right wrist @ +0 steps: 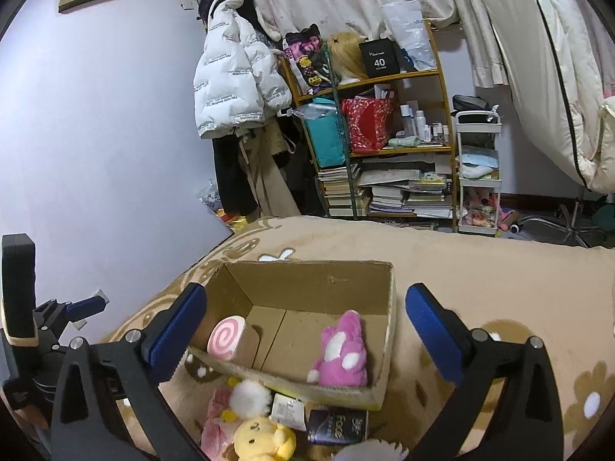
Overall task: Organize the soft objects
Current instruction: 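Lower the left tool onto the pink packet and close it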
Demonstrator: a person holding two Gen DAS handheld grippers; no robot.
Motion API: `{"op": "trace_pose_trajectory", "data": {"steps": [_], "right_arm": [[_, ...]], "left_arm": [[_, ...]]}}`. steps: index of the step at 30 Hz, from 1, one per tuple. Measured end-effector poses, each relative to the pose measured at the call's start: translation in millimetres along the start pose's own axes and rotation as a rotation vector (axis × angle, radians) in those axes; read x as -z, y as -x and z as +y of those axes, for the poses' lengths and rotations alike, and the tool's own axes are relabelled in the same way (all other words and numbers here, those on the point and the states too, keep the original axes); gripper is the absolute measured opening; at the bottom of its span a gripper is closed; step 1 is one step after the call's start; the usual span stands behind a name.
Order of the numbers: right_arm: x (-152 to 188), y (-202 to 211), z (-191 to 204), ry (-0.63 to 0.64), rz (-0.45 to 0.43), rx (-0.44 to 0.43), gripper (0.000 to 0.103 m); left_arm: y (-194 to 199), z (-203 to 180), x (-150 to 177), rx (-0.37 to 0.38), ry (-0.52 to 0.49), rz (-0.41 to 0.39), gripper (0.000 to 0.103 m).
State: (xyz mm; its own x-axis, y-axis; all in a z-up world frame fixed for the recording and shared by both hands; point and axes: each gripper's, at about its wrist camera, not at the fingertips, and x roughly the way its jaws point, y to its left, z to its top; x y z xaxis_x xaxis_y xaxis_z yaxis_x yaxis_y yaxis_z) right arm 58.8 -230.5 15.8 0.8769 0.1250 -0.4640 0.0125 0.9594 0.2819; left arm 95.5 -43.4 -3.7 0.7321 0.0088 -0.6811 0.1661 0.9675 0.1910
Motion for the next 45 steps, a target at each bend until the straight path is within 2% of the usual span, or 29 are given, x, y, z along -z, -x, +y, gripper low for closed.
{"op": "trace_pose_trajectory", "data": {"steps": [8, 18, 26, 33, 38, 45], "right_arm": [[20, 27, 7, 0.009, 0.03, 0.043, 0.103], [40, 36, 10, -0.015, 0.092, 0.028, 0.103], [60, 21, 21, 0.025, 0.153, 0.022, 0.103], [78, -2, 27, 0.045, 0.247, -0.001, 0.103], [87, -13, 28, 0.031, 0.259, 0.023, 0.103], [97, -35, 23, -0.006, 0.338, 0.005, 0.103]], "left_arm": [[19, 4, 20, -0.001, 0.023, 0.041, 0.098], [22, 7, 37, -0.006, 0.042, 0.098, 0.098], [-1, 7, 48, 0.017, 0.056, 0.183, 0.098], [-37, 7, 55, 0.063, 0.086, 0.282, 0.098], [-56, 6, 58, 0.121, 0.123, 0.343, 0.098], [-81, 1, 60, 0.159, 0.122, 0.414, 0.098]]}}
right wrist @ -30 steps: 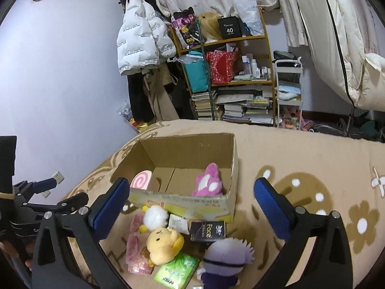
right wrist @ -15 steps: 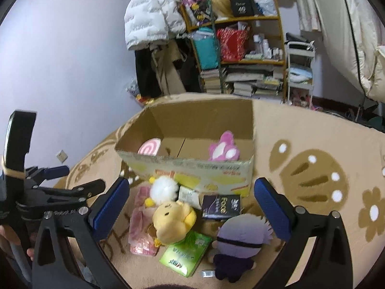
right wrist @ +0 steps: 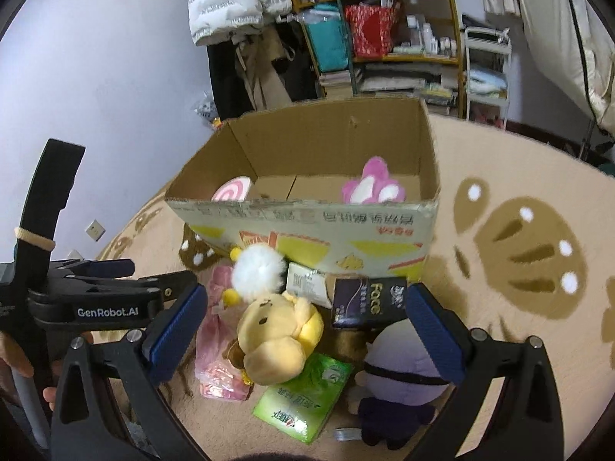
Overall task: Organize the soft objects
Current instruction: 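Lower the left tool onto the pink packet and close it, then lift the pink packet with the left tool while the right tool grasps the yellow bear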
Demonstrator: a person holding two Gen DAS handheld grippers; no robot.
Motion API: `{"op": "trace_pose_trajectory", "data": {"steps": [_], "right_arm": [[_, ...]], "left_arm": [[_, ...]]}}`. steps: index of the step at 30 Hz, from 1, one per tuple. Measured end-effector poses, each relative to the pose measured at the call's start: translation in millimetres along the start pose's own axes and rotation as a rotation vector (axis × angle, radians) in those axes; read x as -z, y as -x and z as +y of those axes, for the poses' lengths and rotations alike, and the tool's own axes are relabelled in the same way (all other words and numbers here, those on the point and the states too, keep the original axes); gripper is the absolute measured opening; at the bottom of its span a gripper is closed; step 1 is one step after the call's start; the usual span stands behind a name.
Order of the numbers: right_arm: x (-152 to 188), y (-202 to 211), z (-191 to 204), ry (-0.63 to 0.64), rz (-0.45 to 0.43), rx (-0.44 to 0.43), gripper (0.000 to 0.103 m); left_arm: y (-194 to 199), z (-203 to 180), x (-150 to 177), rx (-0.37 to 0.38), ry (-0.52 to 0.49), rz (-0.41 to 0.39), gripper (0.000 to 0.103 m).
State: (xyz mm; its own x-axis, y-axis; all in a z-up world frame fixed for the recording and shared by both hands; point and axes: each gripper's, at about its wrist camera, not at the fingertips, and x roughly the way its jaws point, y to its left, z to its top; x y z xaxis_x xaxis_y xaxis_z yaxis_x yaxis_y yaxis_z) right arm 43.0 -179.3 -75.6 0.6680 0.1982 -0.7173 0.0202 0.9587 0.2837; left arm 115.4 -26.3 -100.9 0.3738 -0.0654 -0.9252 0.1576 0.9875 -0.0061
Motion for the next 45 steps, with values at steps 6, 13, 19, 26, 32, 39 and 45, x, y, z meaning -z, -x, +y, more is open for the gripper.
{"op": "trace_pose_trajectory", "data": {"steps": [6, 13, 19, 26, 32, 39, 45], "right_arm": [[8, -22, -1, -0.003, 0.099, 0.011, 0.103], [16, -49, 1, -0.005, 0.201, -0.024, 0.087], [19, -52, 10, 0.029, 0.214, -0.074, 0.062], [23, -54, 15, 0.061, 0.222, -0.075, 0.05], [21, -52, 13, 0.055, 0.219, -0.081, 0.048], [19, -44, 7, 0.043, 0.2, -0.078, 0.045], [15, -29, 4, 0.043, 0.148, -0.057, 0.044]], "left_arm": [[-21, -6, -3, -0.013, -0.014, 0.061, 0.098], [-41, -7, -3, -0.012, -0.022, 0.119, 0.097], [-51, -14, -2, 0.003, -0.044, 0.141, 0.092], [-63, -14, -2, 0.112, 0.006, 0.2, 0.056], [-53, -21, 2, 0.15, 0.006, 0.175, 0.032], [-41, -15, 4, 0.165, 0.018, 0.153, 0.023], [-29, -22, 5, 0.153, -0.003, 0.116, 0.016]]}}
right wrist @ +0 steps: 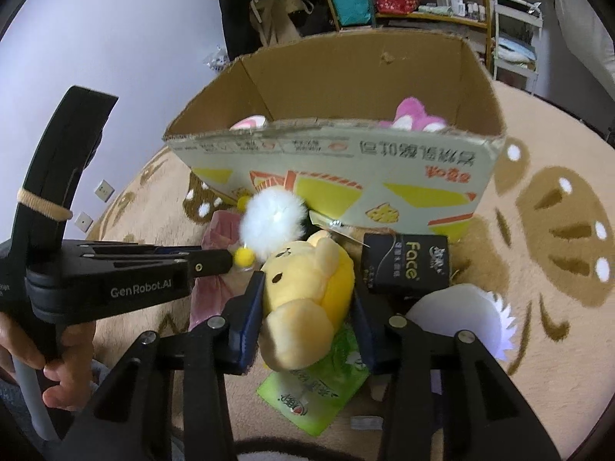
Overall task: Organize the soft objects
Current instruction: 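Lift the pink packet with the left tool while the right tool grasps the yellow bear, then carry the packet and yellow bear over the box and release both inside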
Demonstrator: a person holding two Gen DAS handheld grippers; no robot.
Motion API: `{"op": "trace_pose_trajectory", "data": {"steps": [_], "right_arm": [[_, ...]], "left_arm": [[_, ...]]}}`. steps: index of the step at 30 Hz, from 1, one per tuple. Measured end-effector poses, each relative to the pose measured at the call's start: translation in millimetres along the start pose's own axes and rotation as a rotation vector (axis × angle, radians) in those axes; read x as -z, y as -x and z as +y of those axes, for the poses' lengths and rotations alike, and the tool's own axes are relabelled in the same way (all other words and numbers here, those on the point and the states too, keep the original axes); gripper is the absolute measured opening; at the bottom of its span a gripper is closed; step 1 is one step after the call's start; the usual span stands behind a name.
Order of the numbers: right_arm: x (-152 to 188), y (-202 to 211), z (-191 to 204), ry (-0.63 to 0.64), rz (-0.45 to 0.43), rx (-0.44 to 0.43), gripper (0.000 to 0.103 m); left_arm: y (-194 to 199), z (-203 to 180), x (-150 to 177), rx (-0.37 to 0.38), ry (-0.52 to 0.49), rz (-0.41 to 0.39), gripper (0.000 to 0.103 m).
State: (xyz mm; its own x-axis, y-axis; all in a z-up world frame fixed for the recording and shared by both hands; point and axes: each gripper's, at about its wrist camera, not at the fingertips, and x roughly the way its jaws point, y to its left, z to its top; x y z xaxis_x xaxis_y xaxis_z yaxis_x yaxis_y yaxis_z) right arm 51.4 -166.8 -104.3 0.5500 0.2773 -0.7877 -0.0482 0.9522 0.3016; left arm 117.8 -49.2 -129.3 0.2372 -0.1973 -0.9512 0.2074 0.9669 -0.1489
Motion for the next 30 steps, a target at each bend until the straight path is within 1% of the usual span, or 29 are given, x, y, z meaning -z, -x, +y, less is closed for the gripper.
{"op": "trace_pose_trajectory", "data": {"steps": [3, 4, 6, 11, 16, 18, 20, 22, 26, 30], "right_arm": [[-2, 9, -2, -0.004, -0.025, 0.008, 0.044], [-3, 12, -3, -0.004, -0.031, 0.01, 0.044], [-3, 19, -3, -0.005, -0.047, 0.013, 0.044], [-6, 40, -5, 0.004, -0.107, 0.037, 0.043], [-10, 56, -2, 0.015, -0.166, 0.065, 0.043], [-11, 63, 0, 0.019, -0.195, 0.078, 0.043], [-12, 70, 0, 0.027, -0.224, 0.099, 0.043], [-13, 80, 3, 0.038, -0.269, 0.119, 0.043], [-14, 94, 6, 0.056, -0.326, 0.131, 0.043], [-18, 107, 11, 0.074, -0.387, 0.145, 0.043]], "left_arm": [[9, -3, 4, -0.02, -0.013, -0.027, 0.015], [15, 7, 7, -0.029, -0.021, -0.034, 0.015], [20, 8, 9, -0.044, -0.032, -0.048, 0.014], [36, 7, 18, -0.117, -0.064, -0.115, 0.014], [56, 8, 21, -0.162, -0.072, -0.185, 0.014], [68, 10, 22, -0.169, -0.069, -0.225, 0.013], [71, 0, 20, -0.18, -0.069, -0.256, 0.013], [80, -1, 23, -0.185, -0.07, -0.297, 0.013], [96, -1, 25, -0.2, -0.071, -0.369, 0.013], [119, -8, 24, -0.223, -0.071, -0.474, 0.013]]}}
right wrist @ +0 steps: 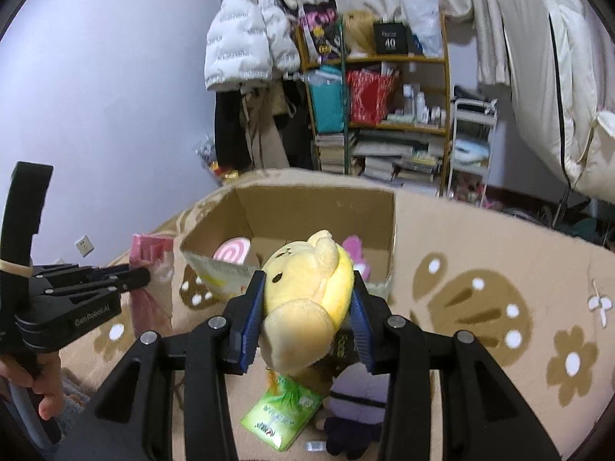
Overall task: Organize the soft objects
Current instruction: 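Carry the packet and yellow bear over the box and release both inside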
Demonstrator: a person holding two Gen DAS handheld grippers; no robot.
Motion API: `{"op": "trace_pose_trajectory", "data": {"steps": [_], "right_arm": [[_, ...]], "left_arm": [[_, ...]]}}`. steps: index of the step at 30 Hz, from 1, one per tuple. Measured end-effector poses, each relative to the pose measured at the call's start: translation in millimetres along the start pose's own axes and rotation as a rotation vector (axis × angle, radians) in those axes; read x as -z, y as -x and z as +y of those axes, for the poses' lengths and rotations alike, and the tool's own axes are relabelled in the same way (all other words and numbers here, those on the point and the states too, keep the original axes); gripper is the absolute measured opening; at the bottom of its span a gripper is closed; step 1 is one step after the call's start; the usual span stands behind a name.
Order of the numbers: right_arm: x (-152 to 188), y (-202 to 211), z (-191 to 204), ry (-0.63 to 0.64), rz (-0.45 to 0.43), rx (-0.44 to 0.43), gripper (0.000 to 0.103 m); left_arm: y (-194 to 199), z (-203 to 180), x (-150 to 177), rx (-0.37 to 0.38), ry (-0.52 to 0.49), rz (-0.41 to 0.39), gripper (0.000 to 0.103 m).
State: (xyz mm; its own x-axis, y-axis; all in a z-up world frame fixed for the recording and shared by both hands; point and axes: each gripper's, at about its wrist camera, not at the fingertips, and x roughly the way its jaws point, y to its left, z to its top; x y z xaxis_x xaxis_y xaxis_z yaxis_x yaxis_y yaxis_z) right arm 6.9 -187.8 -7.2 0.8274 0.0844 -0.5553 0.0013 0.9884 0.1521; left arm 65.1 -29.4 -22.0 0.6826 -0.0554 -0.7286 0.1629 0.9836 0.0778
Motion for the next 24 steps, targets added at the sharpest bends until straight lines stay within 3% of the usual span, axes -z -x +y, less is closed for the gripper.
{"op": "trace_pose_trajectory", "data": {"steps": [9, 24], "right_arm": [[-19, 13, -2, 0.009, -0.106, 0.016, 0.043], [-69, -1, -5, 0.049, -0.238, 0.028, 0.043]], "left_arm": [[41, 3, -25, -0.047, 0.004, -0.228, 0.013], [39, -7, -68, -0.049, -0.029, -0.385, 0.013]]}}
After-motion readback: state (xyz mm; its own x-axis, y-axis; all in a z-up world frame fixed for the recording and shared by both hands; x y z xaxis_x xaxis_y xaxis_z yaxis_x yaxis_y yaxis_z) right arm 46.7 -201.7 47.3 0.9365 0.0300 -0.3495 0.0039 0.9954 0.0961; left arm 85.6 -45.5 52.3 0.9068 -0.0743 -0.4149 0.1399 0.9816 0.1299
